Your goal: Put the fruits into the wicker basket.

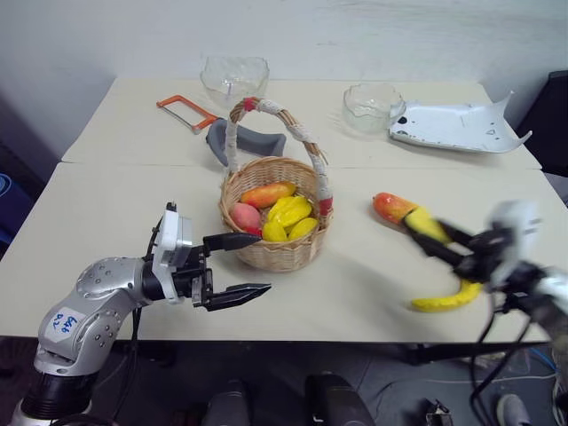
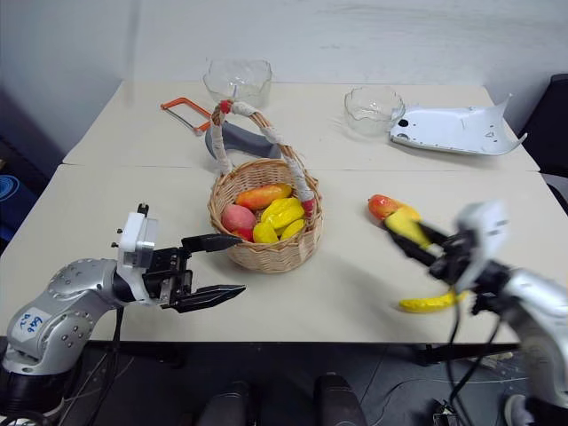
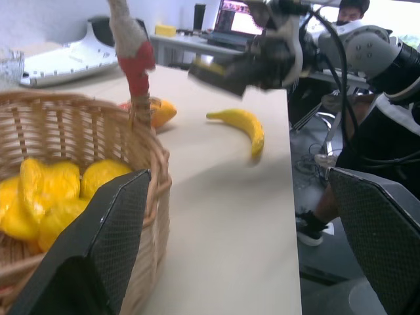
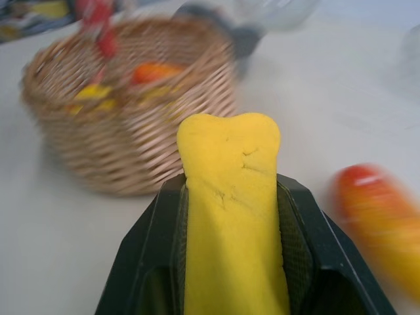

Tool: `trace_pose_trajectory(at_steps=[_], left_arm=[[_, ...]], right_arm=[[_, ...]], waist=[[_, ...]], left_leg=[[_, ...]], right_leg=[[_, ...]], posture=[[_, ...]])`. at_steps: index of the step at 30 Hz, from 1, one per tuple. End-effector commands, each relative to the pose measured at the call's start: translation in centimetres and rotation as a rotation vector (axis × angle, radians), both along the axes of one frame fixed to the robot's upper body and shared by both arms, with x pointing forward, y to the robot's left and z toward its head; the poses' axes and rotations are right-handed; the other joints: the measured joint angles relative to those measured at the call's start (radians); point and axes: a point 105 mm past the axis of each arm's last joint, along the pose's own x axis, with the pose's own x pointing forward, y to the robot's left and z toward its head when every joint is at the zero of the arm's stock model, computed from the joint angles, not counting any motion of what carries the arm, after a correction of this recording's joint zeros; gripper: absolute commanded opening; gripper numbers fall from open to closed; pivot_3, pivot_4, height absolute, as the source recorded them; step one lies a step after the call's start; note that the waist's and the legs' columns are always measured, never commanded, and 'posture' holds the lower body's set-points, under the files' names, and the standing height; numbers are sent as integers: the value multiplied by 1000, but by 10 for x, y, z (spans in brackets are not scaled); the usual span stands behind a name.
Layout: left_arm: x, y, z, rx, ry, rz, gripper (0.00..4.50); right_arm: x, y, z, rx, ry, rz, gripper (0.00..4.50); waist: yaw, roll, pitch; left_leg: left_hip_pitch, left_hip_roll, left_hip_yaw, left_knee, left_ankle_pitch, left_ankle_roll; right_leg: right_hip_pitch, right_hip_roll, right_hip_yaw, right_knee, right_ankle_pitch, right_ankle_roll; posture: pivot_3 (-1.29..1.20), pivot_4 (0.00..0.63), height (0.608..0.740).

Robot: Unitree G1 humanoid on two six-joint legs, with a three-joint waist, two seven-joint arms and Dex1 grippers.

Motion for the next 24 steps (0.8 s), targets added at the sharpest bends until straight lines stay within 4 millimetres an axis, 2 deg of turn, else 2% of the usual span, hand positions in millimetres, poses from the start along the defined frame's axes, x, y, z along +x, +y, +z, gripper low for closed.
trace_pose_trajectory(at_steps=[1,3,4,6,9,11,15,17,20,24], left_arm=[[0,-2,6,-5,-30,-14,4500],[0,-1,6,-7,-33,-15,4500],[1,-2,6,-3,-37,-15,4500],[4,-2,6,6,-49,-12,4500],[7,-4,9,16,-68,-17,4500],[6,-5,11,21,-76,-27,4500],[5,-8,9,19,-64,-47,4500],[3,-10,1,53,-65,-64,4500],[3,-7,3,53,-70,-63,4500],[2,-5,9,55,-61,-82,4500]], right_arm=[[0,-78,6,-63,0,-225,1249],[1,-109,3,-76,6,-327,1249],[5,-131,-3,-83,7,-419,1249],[11,-159,-20,-100,34,-537,1249],[18,-178,-49,-145,92,-644,1249],[23,-184,-71,-154,136,-694,1249],[31,-184,-89,-102,175,-727,1249],[32,-184,-90,-114,152,-730,2010],[27,-184,-87,-108,122,-723,2882],[8,-176,-58,-100,-12,-643,4291]], waist=[[0,0,0],[-1,0,0],[-1,0,0],[-4,0,0],[-9,1,0],[-10,1,0],[-18,3,1],[-21,5,2],[-22,5,2],[-12,5,2]], left_leg=[[0,-1,0,0,0,0],[0,-1,1,0,0,0],[0,-1,2,1,0,1],[0,1,5,3,0,0],[1,2,12,6,0,0],[2,2,13,7,0,-1],[3,2,13,7,2,-7],[2,2,13,8,1,-7],[2,2,14,8,1,-7],[1,2,14,9,0,-7]], right_leg=[[0,1,0,0,0,0],[-1,2,1,0,0,0],[-1,4,2,-1,0,0],[-1,8,7,0,0,0],[-3,13,15,2,0,0],[-4,15,20,3,0,1],[-5,15,25,4,1,2],[-5,15,26,3,2,4],[-5,16,27,2,3,5],[-5,16,28,1,3,5]], posture=[[0,150,740],[0,150,740],[0,150,740],[0,150,740],[0,150,740],[0,150,740],[0,150,740],[0,150,740],[0,150,740],[0,150,740]])
